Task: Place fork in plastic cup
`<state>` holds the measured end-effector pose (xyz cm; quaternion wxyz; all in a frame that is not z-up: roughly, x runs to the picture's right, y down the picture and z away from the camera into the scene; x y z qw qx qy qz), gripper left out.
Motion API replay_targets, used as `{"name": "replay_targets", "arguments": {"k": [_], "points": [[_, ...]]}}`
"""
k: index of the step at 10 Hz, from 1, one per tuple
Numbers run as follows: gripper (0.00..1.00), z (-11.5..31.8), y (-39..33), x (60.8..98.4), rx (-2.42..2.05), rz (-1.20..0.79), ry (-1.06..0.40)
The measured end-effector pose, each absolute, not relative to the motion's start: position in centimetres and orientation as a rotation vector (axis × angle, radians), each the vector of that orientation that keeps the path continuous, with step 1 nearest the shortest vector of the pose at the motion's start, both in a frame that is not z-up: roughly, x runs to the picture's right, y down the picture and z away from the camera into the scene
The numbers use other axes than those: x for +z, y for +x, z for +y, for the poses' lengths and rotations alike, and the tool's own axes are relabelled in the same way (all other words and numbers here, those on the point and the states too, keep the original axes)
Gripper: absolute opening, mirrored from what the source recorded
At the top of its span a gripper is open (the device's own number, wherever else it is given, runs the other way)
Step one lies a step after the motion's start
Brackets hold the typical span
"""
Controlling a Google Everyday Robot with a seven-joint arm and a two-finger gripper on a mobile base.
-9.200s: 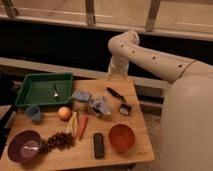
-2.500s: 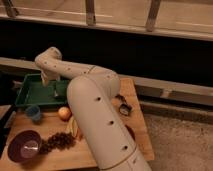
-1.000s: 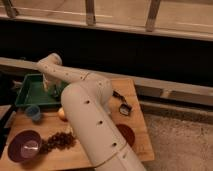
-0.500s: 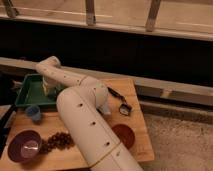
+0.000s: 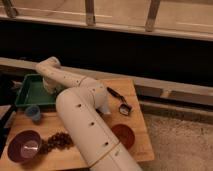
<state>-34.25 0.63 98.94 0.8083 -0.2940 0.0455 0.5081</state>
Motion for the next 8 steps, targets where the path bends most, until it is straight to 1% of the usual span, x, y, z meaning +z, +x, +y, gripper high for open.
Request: {"name": "replay_targets", "arguments": {"k": [1, 2, 6, 8], "points": [[0.04, 0.7, -34.3, 98.9, 1.086, 0.098, -0.63], [0.0, 0.6, -34.3, 98.9, 1.087, 0.099, -0.63], [0.0, 0.8, -34.2, 98.9, 1.098, 0.095, -0.645], [0.0, -0.9, -34.4, 97.8, 1.122, 0.043, -0.637]]}}
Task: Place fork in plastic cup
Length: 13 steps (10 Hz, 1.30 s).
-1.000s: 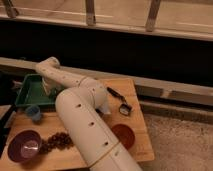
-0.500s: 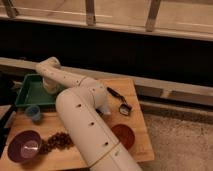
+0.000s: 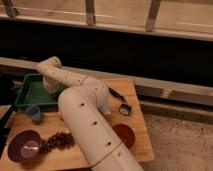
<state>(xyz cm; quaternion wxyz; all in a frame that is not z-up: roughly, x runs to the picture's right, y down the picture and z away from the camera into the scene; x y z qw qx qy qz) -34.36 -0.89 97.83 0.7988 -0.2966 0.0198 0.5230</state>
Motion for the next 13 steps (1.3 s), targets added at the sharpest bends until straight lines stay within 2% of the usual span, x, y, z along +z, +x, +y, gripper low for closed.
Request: {"name": "replay_targets", "arguments": {"k": [3, 9, 13], "points": [[0.0, -4.6, -33.8, 95.4, 1.164, -0.052, -0.603], [0.0, -6.9, -32.2, 90.6, 1.155, -0.137, -0.575], [0.0, -8.7, -29.9, 86.9, 1.107, -0.143, -0.633]]}}
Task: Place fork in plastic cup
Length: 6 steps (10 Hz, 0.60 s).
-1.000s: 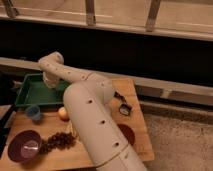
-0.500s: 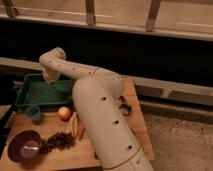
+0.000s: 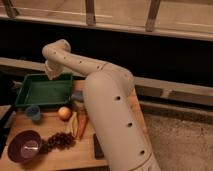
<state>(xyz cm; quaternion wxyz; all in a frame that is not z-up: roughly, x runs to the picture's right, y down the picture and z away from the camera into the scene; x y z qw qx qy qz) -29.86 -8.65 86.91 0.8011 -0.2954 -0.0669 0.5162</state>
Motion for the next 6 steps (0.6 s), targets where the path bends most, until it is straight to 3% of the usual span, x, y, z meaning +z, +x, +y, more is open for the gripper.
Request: {"name": "replay_targets", "arguments": {"k": [6], "points": [[0.0, -7.2, -27.7, 83.3, 0.938, -0.114, -0.726]]}}
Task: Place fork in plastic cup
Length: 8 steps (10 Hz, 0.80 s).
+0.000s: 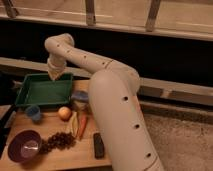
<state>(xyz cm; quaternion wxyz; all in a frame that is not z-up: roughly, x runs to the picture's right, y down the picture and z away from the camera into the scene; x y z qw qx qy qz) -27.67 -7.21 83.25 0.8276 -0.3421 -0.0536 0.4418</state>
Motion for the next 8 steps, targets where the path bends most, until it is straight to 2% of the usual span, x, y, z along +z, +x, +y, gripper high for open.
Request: {"name": "replay_targets", "arguments": {"k": [4, 8], "points": [[0.0, -3.1, -29.2, 79.7, 0.766, -0.094, -0.81], [0.0, -2.6, -29.3, 79.4, 0.752, -0.089, -0.818]]}}
